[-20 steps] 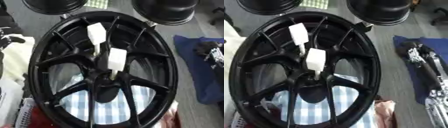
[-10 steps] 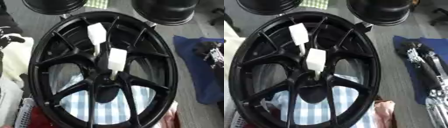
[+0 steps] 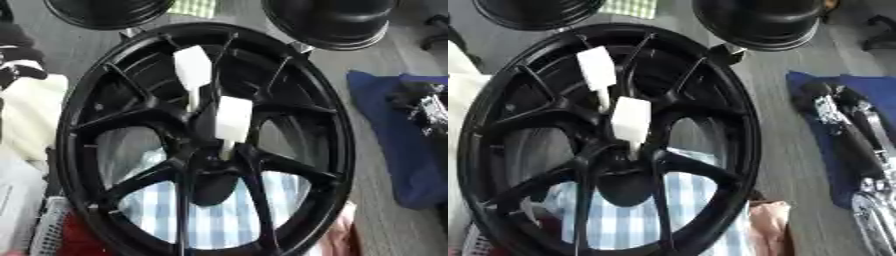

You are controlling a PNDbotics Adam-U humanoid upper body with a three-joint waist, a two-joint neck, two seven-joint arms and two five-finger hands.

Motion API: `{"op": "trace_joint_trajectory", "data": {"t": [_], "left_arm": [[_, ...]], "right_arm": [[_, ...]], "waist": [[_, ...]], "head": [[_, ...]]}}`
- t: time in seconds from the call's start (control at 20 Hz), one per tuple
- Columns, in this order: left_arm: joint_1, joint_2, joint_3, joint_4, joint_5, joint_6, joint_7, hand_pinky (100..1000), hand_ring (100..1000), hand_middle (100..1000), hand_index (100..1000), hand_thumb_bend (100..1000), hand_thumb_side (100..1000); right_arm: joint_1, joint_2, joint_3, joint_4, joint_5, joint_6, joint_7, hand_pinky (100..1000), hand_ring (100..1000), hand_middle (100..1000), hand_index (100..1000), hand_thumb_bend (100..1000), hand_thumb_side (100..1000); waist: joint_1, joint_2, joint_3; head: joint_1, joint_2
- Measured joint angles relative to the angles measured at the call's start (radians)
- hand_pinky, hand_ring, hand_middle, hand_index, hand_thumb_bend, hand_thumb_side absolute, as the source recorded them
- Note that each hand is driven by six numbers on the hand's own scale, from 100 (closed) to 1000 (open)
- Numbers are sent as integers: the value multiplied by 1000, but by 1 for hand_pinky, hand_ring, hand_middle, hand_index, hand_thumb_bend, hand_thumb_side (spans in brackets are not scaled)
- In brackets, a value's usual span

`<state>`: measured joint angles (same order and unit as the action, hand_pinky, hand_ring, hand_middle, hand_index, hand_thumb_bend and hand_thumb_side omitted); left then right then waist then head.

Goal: Pull the pin out of the wheel hub.

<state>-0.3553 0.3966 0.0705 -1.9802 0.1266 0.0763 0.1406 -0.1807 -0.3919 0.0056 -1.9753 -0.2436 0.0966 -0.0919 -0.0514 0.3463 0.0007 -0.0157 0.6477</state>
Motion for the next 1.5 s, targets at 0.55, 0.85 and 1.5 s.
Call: {"op": "trace_joint_trajectory", "data": {"t": [0.55,0.85,1.5], "left_arm": [[-5,9,-3,0,2,-9,0,555,643,604,726,100,748],[5,9,-6,0,-3,-9,-3,553,642,604,726,100,751],[14,17,-12,0,-9,2,-14,547,641,603,725,100,756]], "right_arm": [[-75,-199,20,0,67,-92,115,864,810,597,741,100,360],[-139,-462,51,-2,165,-201,273,863,813,638,763,100,205],[-346,-709,151,-9,285,-274,439,860,814,687,782,100,218]], "waist": [[-12,-1,0],[-26,-3,6],[-45,-4,39]], "head": [[0,3],[-3,11],[-31,11]]}}
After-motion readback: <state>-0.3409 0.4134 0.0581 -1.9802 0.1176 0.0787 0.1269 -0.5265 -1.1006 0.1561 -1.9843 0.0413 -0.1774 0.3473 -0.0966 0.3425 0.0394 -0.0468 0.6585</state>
